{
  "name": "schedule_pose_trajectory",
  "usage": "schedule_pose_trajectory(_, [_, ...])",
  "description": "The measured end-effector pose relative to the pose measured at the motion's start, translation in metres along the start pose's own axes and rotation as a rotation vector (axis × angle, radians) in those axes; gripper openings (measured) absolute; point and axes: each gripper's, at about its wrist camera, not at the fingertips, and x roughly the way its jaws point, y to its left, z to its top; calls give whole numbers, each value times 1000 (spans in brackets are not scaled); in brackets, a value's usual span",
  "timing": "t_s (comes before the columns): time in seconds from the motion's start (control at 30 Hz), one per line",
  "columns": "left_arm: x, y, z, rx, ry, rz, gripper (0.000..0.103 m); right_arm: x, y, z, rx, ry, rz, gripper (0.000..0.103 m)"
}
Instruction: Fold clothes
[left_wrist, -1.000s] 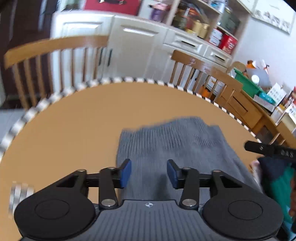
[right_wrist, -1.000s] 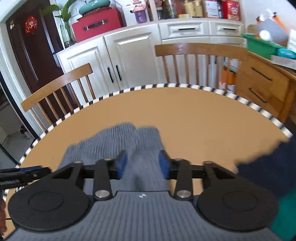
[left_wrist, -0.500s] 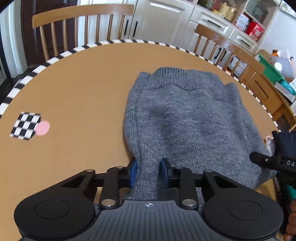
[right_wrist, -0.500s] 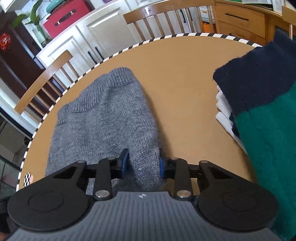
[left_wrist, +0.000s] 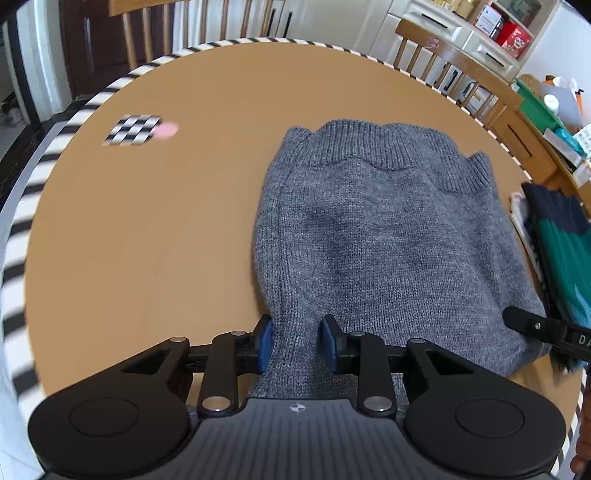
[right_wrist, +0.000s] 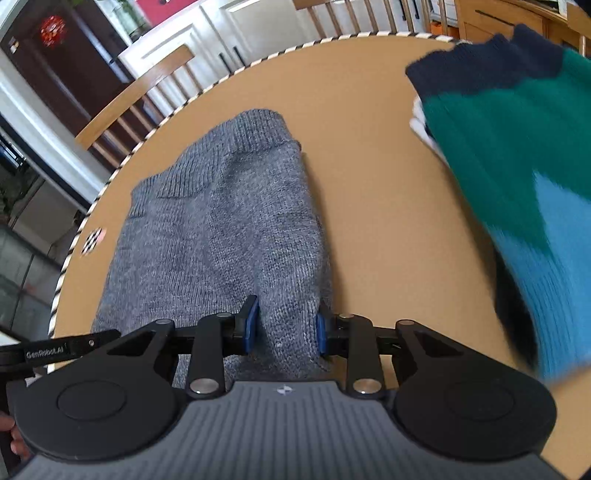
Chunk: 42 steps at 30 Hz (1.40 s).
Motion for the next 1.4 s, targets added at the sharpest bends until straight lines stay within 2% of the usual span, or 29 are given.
schedule_pose_trajectory(0.2, [-11, 0, -13, 12, -18, 3, 31, -15, -6, -17, -4, 13, 15, 31])
schedule_pose_trajectory(0.33, [-18, 0, -18, 32, -32, 5, 34, -8, 0, -18, -83, -14, -18, 36])
schedule_pose_trajectory(0.43, [-24, -1, -21, 47, -43, 6, 42, -7, 4, -20, -106, -33, -42, 38])
schedule_pose_trajectory(0.57, [-33, -1, -22, 82, -69, 9, 40, -32, 9, -29, -50, -124, -71, 43])
schedule_pose_trajectory(0.67, [-50, 1, 3, 214, -162, -9, 42, -54, 12, -38, 4, -204, -93, 47])
schedule_pose_trajectory(0.73, [-52, 0, 31, 304, -198, -55, 47, -68, 15, -43, 39, -247, -106, 47])
schedule_pose_trajectory(0.9, [-29, -26, 103, 577, -195, -194, 49, -66, 27, -66, 229, -215, -161, 47])
schedule_pose_trajectory(1.0, [-6, -44, 135, 726, -158, -283, 49, -58, 37, -79, 380, -210, -204, 48])
schedule_pose_trajectory(1.17, [28, -66, 156, 938, -51, -417, 49, -31, 63, -94, 669, -279, -218, 48])
schedule_pose_trajectory(1.27, [42, -70, 160, 1028, -8, -482, 49, -19, 78, -98, 789, -338, -252, 53])
schedule_pose_trajectory(1.4, [55, -71, 163, 1069, 39, -562, 50, -11, 91, -107, 885, -359, -296, 53])
